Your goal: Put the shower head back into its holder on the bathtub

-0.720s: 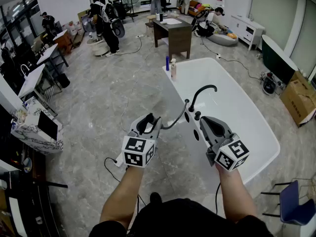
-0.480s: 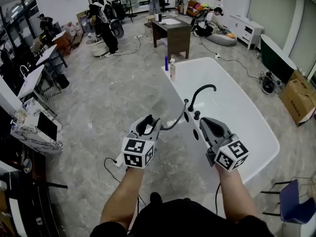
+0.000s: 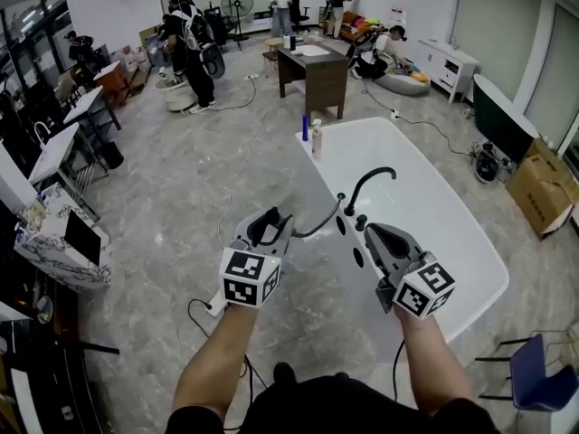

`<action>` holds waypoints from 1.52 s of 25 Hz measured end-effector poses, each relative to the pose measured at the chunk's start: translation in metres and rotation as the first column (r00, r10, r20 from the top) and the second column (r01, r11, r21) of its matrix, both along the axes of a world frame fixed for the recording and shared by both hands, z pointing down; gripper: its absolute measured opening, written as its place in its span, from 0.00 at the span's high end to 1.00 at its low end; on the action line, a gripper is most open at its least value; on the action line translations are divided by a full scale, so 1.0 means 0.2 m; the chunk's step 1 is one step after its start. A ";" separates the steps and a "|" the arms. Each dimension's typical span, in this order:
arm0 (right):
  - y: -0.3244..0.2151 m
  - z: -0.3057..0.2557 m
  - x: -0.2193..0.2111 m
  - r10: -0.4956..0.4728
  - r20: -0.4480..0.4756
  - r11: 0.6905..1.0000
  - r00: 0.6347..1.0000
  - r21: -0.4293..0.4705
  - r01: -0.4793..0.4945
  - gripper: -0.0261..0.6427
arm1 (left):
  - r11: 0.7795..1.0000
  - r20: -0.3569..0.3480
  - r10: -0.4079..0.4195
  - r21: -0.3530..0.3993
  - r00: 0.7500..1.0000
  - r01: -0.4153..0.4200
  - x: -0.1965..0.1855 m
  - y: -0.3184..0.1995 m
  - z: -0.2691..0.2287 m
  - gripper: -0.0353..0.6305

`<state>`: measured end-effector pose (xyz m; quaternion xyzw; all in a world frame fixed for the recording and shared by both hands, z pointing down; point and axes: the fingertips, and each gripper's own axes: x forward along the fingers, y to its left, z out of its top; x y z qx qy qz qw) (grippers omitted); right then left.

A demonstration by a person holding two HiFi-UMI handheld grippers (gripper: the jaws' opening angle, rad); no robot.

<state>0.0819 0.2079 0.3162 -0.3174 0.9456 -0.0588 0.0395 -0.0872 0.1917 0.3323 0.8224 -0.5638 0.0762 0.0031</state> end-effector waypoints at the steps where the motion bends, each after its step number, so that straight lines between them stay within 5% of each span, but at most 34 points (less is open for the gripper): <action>1: 0.01 0.00 -0.02 -0.003 -0.001 1.000 1.000 0.000 0.003 0.94 | 1.000 -0.005 0.000 0.004 1.000 0.000 -0.01 0.00 0.00 0.73; 20: 0.09 0.11 -0.37 0.007 -0.028 0.998 1.000 -0.063 -0.008 0.89 | 0.999 -0.068 0.032 0.003 0.997 -0.032 -0.32 0.05 0.08 0.73; 30: -0.09 0.19 -0.49 -0.021 0.001 0.994 1.000 -0.109 0.021 0.90 | 1.000 -0.074 0.021 0.003 0.997 -0.021 -0.40 -0.02 0.05 0.73; 38: -0.41 0.21 -0.51 -0.045 0.044 0.993 0.998 -0.107 0.050 0.91 | 1.000 -0.045 -0.006 -0.001 0.999 0.006 -0.42 -0.35 0.06 0.73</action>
